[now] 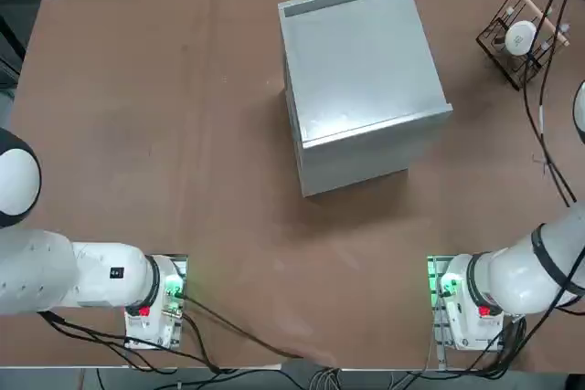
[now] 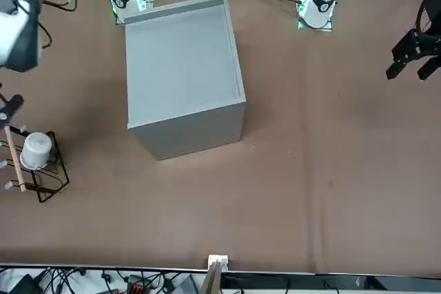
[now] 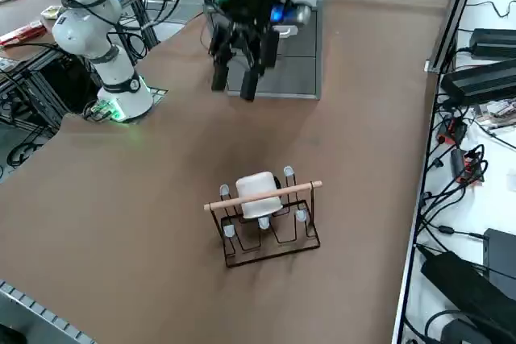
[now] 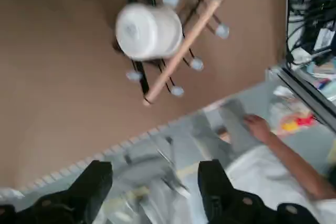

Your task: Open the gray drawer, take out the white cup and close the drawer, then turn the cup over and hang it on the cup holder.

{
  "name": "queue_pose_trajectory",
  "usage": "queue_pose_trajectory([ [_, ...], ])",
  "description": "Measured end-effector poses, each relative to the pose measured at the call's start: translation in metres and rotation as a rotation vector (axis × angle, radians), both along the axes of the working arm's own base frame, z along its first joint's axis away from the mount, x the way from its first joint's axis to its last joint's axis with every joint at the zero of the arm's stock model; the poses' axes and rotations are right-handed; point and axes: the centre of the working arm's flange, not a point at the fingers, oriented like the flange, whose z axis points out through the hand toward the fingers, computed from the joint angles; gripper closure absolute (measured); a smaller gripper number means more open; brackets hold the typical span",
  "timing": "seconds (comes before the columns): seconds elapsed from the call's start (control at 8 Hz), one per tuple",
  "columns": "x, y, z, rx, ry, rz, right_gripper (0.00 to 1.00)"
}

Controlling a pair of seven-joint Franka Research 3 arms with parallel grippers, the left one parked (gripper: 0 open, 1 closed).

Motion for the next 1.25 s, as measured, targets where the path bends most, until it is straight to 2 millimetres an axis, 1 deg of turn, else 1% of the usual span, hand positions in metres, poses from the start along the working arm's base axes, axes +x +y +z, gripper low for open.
queue_pose_trajectory([
  [0.12, -0.002, 0.006, 0.022, 0.094, -0.04, -0.062, 0.0],
  [0.25, -0.006, 0.011, 0.038, 0.203, -0.08, -0.152, 0.0],
  [0.5, -0.015, 0.025, 0.053, 0.412, -0.146, -0.397, 0.0],
  [0.62, -0.019, 0.036, 0.066, 0.5, -0.197, -0.513, 0.0],
  [0.75, -0.027, 0.047, 0.084, 0.58, -0.243, -0.614, 0.0],
  [0.88, -0.04, 0.058, 0.101, 0.63, -0.267, -0.701, 0.0],
  [1.0, -0.056, 0.076, 0.111, 0.648, -0.277, -0.772, 0.0],
  [1.12, -0.074, 0.095, 0.115, 0.656, -0.276, -0.826, 0.0],
  [1.25, -0.091, 0.109, 0.115, 0.648, -0.272, -0.86, 0.0],
])
